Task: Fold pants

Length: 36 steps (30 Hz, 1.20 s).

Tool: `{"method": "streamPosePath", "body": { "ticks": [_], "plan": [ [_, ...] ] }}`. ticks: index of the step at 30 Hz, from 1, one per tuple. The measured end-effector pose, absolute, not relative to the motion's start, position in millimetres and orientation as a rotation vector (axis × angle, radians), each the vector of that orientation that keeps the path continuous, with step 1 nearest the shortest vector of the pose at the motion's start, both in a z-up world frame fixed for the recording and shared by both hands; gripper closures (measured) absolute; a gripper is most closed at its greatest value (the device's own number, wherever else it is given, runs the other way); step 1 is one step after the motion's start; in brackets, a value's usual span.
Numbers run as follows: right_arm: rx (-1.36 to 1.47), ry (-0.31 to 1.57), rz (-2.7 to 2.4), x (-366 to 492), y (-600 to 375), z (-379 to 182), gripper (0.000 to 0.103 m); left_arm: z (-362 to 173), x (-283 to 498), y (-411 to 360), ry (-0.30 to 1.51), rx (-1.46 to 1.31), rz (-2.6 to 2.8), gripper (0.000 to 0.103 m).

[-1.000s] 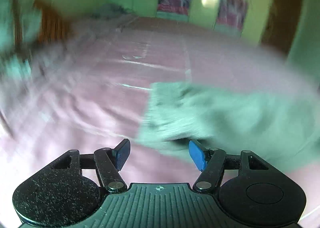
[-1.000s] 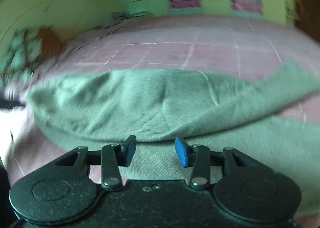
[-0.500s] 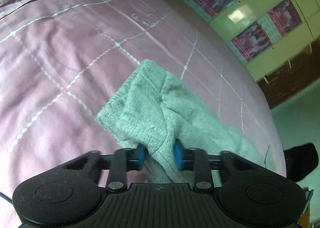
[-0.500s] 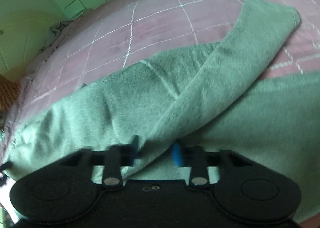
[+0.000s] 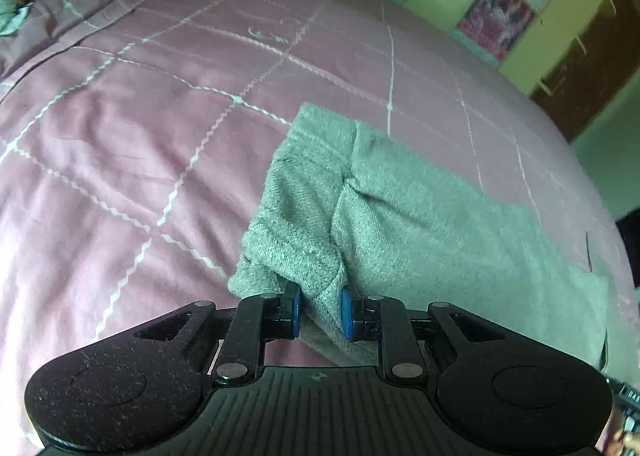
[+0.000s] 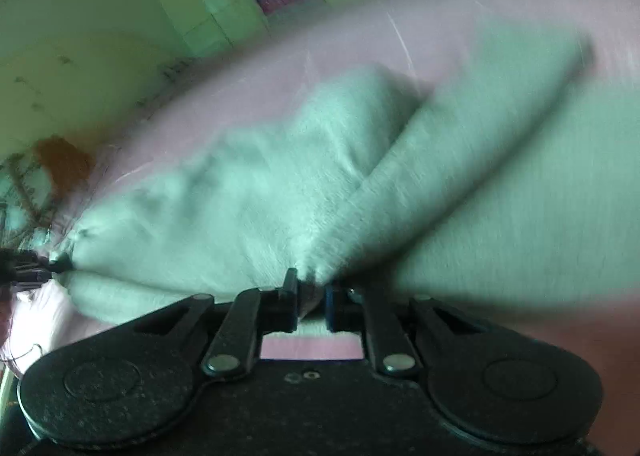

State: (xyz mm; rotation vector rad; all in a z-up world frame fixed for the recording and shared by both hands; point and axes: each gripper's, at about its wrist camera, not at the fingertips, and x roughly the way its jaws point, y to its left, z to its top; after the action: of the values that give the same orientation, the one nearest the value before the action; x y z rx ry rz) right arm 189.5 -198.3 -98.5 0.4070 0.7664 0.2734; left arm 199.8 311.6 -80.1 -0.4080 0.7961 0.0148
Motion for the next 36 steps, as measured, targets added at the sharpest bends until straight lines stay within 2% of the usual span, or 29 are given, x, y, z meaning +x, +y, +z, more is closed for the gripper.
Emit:
{"method": "streamPosePath", "body": {
  "ticks": [4,5,6,8,9,11,14,15,16,17,19,20,21,22,26,29,30,33,36],
  "plan": [
    [0.418,0.762,0.254,187.3,-197.4,-97.4,0.09,-71.6,193.2,301.2,0.789,-0.362,0.054,0.078],
    [0.412,0.77,0.257,186.3,-196.4,-95.8,0.088,-65.8,188.4,297.7,0.784,-0.369,0.08,0.073],
    [0.414,0.781,0.264,185.6,-197.1,-92.6,0.081,-58.5,179.2,290.7,0.767,-0.351,0.118,0.069],
    [0.367,0.73,0.213,175.3,-200.5,-73.1,0.053,-47.4,162.0,276.2,0.7,-0.289,0.165,0.038],
    [0.325,0.672,0.174,173.8,-201.0,-62.4,0.037,-44.2,155.8,267.4,0.678,-0.269,0.184,0.034],
    [0.257,0.624,0.121,178.4,-205.4,-43.7,0.037,-48.2,155.9,254.3,0.7,-0.252,0.218,0.031],
    [0.162,0.705,0.05,220.3,-203.8,-37.3,0.038,-72.3,168.6,243.5,0.793,-0.266,0.275,0.03],
    [0.117,0.74,0.028,237.0,-199.8,-39.9,0.038,-85.3,172.9,242.9,0.824,-0.285,0.28,0.027],
    [0.079,0.783,-0.002,250.7,-198.5,-44.7,0.038,-95.1,172.1,242.1,0.804,-0.295,0.28,0.018],
    [0.051,0.835,-0.019,264.1,-197.6,-51.7,0.038,-99.8,169.4,240.6,0.776,-0.289,0.279,0.015],
    [-0.009,0.912,-0.026,273.1,-202.9,-63.7,0.042,-101.8,165.6,236.0,0.749,-0.277,0.288,0.014],
    [-0.035,0.916,-0.022,272.5,-203.4,-65.3,0.049,-101.8,163.2,233.7,0.74,-0.272,0.293,0.014],
    [-0.03,0.9,0.002,265.8,-207.0,-62.7,0.092,-102.3,161.0,232.7,0.732,-0.269,0.294,0.014],
    [0.007,0.89,0.04,256.0,-213.6,-58.3,0.099,-101.6,157.6,232.2,0.813,-0.286,0.284,0.014],
    [0.074,0.808,0.047,210.3,-240.4,-47.1,0.1,-107.5,153.0,231.7,0.788,-0.281,0.28,0.014],
    [0.128,0.87,0.012,186.6,-264.5,-75.6,0.098,-114.6,158.1,234.1,0.761,-0.259,0.286,0.014],
    [0.201,0.862,0.007,179.6,-275.6,-83.9,0.096,-115.2,156.9,233.9,0.751,-0.263,0.288,0.014],
    [0.256,0.79,0.009,169.2,-282.6,-78.2,0.067,-118.7,153.7,234.8,0.723,-0.294,0.282,0.011],
    [0.213,0.726,0.038,176.9,-280.4,-59.3,0.067,-121.1,156.1,232.9,0.723,-0.285,0.272,0.007]
  ]
}}
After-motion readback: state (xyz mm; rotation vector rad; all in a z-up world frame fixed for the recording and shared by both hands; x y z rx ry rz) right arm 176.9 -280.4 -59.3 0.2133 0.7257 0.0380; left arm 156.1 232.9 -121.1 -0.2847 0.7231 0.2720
